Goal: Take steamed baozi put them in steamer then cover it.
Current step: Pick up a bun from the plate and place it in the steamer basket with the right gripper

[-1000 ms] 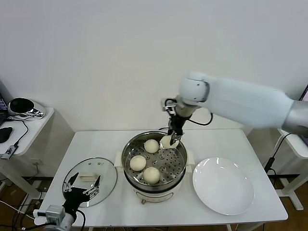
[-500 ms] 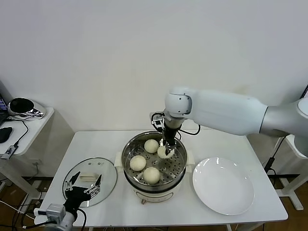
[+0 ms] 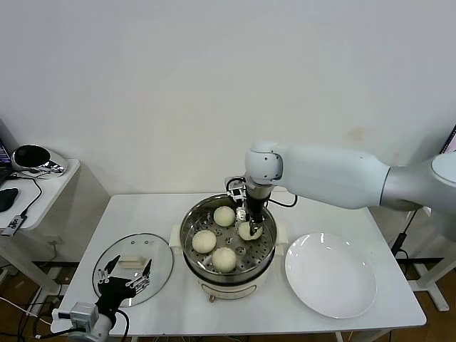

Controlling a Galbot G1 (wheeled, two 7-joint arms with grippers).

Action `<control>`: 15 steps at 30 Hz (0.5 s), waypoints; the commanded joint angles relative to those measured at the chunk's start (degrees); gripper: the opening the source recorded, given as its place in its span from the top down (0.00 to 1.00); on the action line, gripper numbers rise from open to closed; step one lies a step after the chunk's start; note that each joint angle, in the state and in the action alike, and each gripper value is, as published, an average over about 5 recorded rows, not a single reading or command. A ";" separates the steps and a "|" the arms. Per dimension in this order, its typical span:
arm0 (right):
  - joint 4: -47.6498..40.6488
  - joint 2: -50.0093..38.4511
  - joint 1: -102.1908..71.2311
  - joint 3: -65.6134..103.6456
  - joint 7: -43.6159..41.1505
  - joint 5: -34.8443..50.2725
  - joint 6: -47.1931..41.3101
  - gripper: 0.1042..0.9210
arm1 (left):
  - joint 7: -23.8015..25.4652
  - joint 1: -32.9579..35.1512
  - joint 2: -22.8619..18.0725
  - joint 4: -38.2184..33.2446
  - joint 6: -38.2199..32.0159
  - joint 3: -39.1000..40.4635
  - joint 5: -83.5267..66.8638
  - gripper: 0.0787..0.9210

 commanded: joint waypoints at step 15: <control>12.20 -17.09 1.82 10.99 5.70 5.40 -0.93 0.13 | -1.83 0.09 -0.39 0.76 -0.63 0.06 -0.72 0.12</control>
